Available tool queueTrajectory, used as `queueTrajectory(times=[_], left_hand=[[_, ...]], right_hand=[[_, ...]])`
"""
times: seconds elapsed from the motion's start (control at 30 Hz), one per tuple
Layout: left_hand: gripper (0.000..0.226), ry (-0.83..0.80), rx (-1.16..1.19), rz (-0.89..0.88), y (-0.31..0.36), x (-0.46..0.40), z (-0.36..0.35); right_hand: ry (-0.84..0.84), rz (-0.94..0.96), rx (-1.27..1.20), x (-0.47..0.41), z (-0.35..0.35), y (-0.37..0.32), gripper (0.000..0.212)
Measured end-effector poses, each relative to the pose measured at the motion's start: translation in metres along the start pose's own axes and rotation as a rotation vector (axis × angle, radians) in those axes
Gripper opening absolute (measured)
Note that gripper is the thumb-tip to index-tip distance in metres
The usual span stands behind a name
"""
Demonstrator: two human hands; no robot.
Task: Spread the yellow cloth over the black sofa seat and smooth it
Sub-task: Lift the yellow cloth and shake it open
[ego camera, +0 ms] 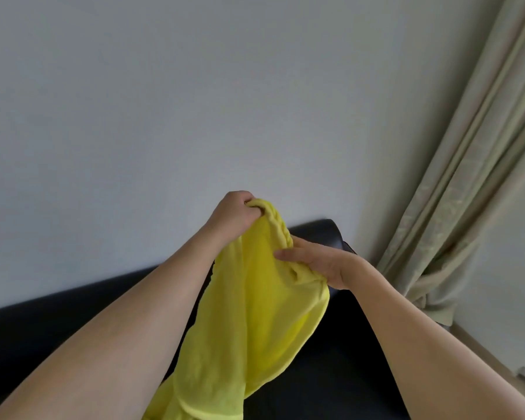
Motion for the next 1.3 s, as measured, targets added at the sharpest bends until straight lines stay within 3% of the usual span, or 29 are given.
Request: queueTrajectory(times=[0.03, 0.1, 0.23, 0.33, 0.4, 0.47, 0.53, 0.63, 0.67, 0.77, 0.8, 0.87, 1.0, 1.07, 1.13, 1.3], left_hand=[[0.009, -0.023, 0.003, -0.028, 0.004, 0.002, -0.007], [0.005, -0.078, -0.019, -0.074, 0.009, 0.004, -0.018], [0.006, -0.295, -0.325, -0.118, -0.012, 0.017, -0.046], [0.015, -0.354, -0.429, -0.017, -0.051, 0.027, -0.062], [0.011, -0.359, -0.393, 0.117, -0.074, 0.032, -0.064], [0.008, -0.344, -0.264, 0.209, -0.079, 0.032, -0.062], [0.012, -0.333, -0.127, 0.151, -0.06, 0.026, -0.061], [0.022, -0.356, -0.041, -0.019, -0.015, 0.018, -0.062], [0.021, -0.342, -0.03, -0.063, -0.004, 0.016, -0.06], [0.013, -0.244, -0.054, -0.134, 0.009, 0.01, -0.046], [0.01, -0.224, -0.062, -0.139, 0.008, 0.01, -0.042], [0.006, -0.237, -0.1, -0.142, -0.005, 0.01, -0.031], [0.004, -0.408, -0.364, -0.092, -0.059, 0.024, -0.021], [0.012, -0.432, -0.446, -0.011, -0.1, 0.035, -0.01], [0.017, -0.384, -0.426, 0.076, -0.133, 0.039, 0.009], [0.007, -0.349, -0.115, 0.146, -0.139, 0.038, 0.009]], right_hand=[[0.079, 0.023, 0.094, -0.001, 0.004, 0.0, 0.032], [0.401, 0.098, 0.177, -0.004, 0.03, -0.002, 0.015], [0.988, 0.139, -0.273, 0.023, 0.098, 0.006, 0.014], [1.253, 0.089, -0.622, 0.046, 0.126, 0.029, 0.029], [1.333, 0.069, -0.652, 0.055, 0.135, 0.042, 0.031], [1.28, 0.116, -0.46, 0.056, 0.137, 0.044, 0.027], [1.109, 0.151, -0.246, 0.05, 0.122, 0.038, 0.013], [0.758, 0.182, -0.002, 0.029, 0.077, 0.028, 0.061], [0.619, 0.163, 0.04, 0.023, 0.059, 0.026, 0.063], [0.303, -0.017, 0.21, 0.012, 0.015, 0.039, 0.035], [0.304, -0.065, 0.321, 0.011, 0.013, 0.045, 0.024], [0.496, -0.082, 0.379, 0.006, 0.02, 0.049, 0.016], [1.14, -0.011, -0.183, 0.029, 0.055, 0.055, 0.014], [1.331, -0.096, -0.553, 0.048, 0.06, 0.072, 0.022], [1.342, -0.186, -0.696, 0.055, 0.057, 0.081, 0.021], [1.098, -0.185, -0.532, 0.044, 0.03, 0.076, 0.025]])
Point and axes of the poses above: each hand's wrist, its own x-axis away from the middle knuckle, its own z-axis out of the back of the hand, y = z × x, the point moved 7 cm from there along -x, towards the middle knuckle, and after that the axes turned 11 degrees about y, right-handed, at the moved point
